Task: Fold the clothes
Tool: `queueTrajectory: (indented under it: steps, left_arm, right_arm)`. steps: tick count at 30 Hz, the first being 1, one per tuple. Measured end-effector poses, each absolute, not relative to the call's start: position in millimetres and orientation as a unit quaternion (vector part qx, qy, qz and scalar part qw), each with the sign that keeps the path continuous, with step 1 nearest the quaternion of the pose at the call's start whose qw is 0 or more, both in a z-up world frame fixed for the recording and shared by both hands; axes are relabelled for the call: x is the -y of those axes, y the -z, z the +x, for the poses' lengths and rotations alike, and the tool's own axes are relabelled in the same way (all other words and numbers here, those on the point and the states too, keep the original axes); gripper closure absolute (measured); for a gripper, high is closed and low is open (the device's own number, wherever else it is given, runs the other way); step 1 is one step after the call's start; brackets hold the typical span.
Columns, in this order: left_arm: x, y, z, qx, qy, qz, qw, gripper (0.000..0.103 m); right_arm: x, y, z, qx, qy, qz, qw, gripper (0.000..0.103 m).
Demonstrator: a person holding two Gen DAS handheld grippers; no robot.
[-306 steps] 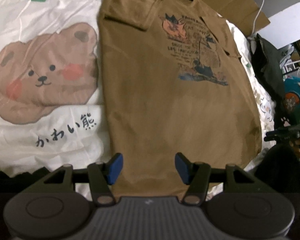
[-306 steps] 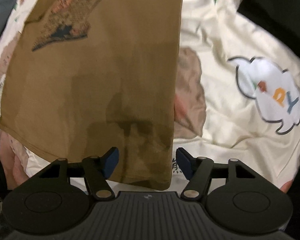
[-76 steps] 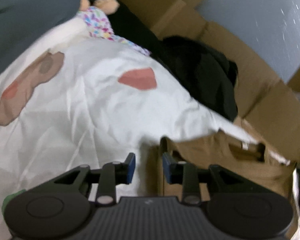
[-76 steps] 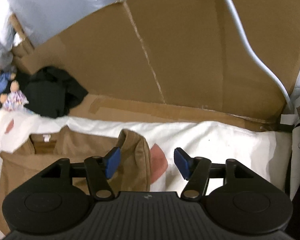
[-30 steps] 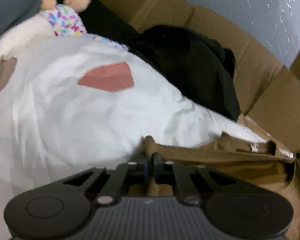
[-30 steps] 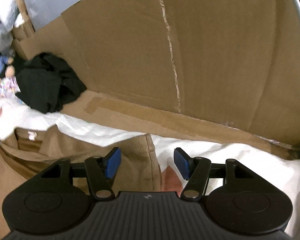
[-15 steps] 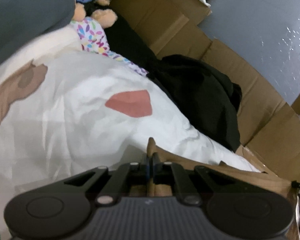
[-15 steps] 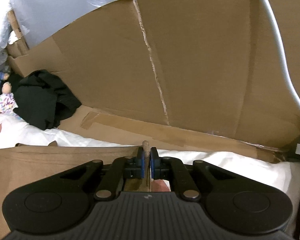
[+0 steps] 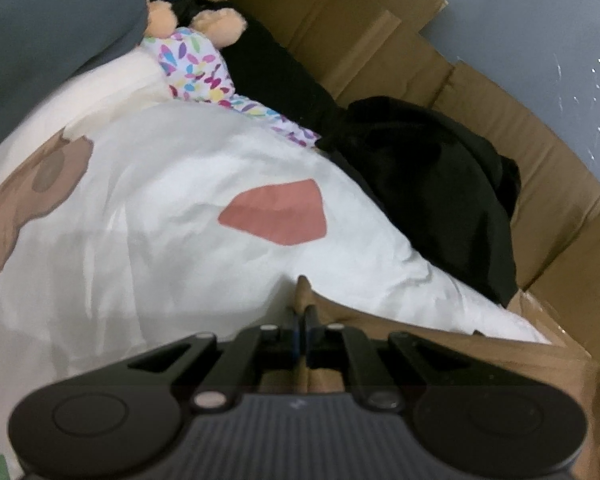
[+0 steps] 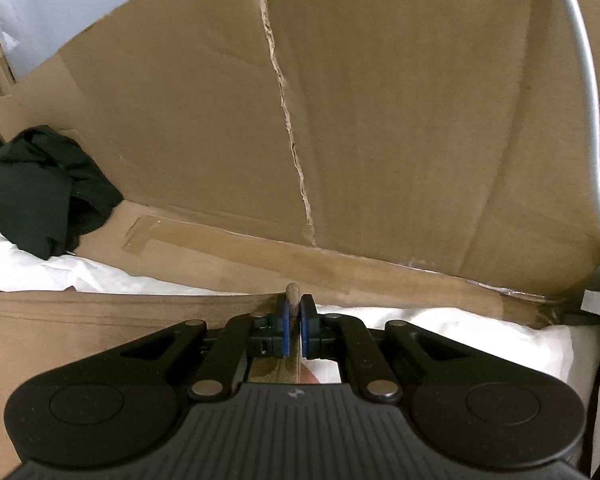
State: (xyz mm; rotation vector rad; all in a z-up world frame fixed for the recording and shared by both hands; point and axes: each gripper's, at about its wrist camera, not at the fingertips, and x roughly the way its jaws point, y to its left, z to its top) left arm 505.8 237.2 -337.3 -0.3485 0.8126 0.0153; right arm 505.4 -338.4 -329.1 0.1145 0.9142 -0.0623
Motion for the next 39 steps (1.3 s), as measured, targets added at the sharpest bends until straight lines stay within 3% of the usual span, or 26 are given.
queueTrajectory:
  steps: [4,8,9,10,11,13,19,39]
  left_arm:
    - [-230,339,512,-0.397,-0.009,-0.159,0.904,0.1]
    - [-221,340,511,-0.406,-0.006,-0.155,0.9,0.085]
    - [-221,339,509,-0.407,-0.003,-0.156,0.9,0.081]
    - [-221,338,507,-0.407,-0.001,-0.156,0.9,0.072]
    - [-222,337,505,-0.407,-0.001,-0.157,0.9,0.065]
    - [-223,336,499,-0.412,-0.002,-0.156,0.898,0.059]
    - [-222,329,467,-0.428,-0.001,-0.154,0.891,0.051]
    - [-209,270,332,-0.439,0.004,-0.15,0.886,0.045]
  right_arm:
    - [333,333,515,-0.449,0.045,0.045,0.891,0.098]
    - [326,338,521,-0.456,0.042,0.039,0.888,0.096]
    - [326,340,523,-0.468,0.042,0.045,0.882,0.091]
    - [326,339,523,-0.47,0.044,0.048,0.88,0.079]
    - [328,336,520,-0.467,0.047,0.054,0.881,0.059]
    - [331,329,511,-0.454,0.044,0.059,0.888,0.046]
    - [342,311,476,-0.442,0.031,0.066,0.894,0.046]
    - [344,252,321,-0.41,0.023,0.08,0.908,0.046]
